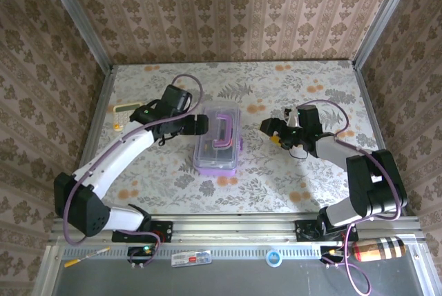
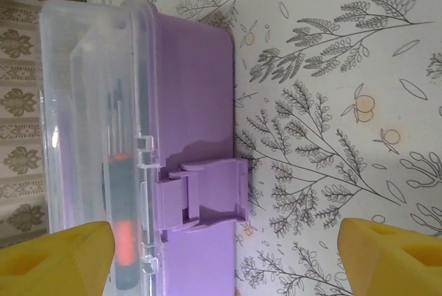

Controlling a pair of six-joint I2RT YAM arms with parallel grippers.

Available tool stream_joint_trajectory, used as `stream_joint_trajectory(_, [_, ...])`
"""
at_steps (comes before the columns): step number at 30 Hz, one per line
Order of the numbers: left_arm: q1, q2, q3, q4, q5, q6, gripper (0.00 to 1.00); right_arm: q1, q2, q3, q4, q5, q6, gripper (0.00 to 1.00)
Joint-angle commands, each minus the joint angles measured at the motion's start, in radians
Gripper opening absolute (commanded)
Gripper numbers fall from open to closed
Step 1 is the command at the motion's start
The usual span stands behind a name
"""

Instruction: Pack the tool kit

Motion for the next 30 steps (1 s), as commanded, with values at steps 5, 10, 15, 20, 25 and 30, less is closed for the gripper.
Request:
stream_joint_trajectory(5, [-0.131, 0.19, 0.149, -0.138, -0.116, 0.041, 1.0, 0.01, 0.041, -0.025, 0.078, -0.023, 0.055, 0.84])
stream_joint_trajectory(10, [-0.133, 0.27, 0.191, -0.153, -0.121, 0.041, 1.0, 0.025, 0.053, -0.017, 0.066, -0.023, 0.049, 0.84])
stream_joint_trajectory(15, [-0.121, 0.32, 0.186, -0.156, -0.132, 0.021, 0.86, 0.03, 0.056, 0.001, 0.03, -0.017, 0.043, 0.83])
stream_joint_trajectory(20, [-0.092, 0.309, 0.111, -0.081, -0.07, 0.011, 0.75, 0.044, 0.065, 0.007, 0.021, -0.02, 0.041, 0.83])
stream_joint_trajectory(25, [-0.034, 0.262, 0.008, -0.013, -0.002, 0.006, 0.66, 0.075, 0.104, -0.008, 0.127, -0.057, 0.101, 0.83])
stream_joint_trajectory(30, [0.015, 0.217, -0.06, 0.022, 0.022, 0.033, 0.66, 0.13, 0.157, -0.017, 0.262, -0.064, 0.19, 0.85])
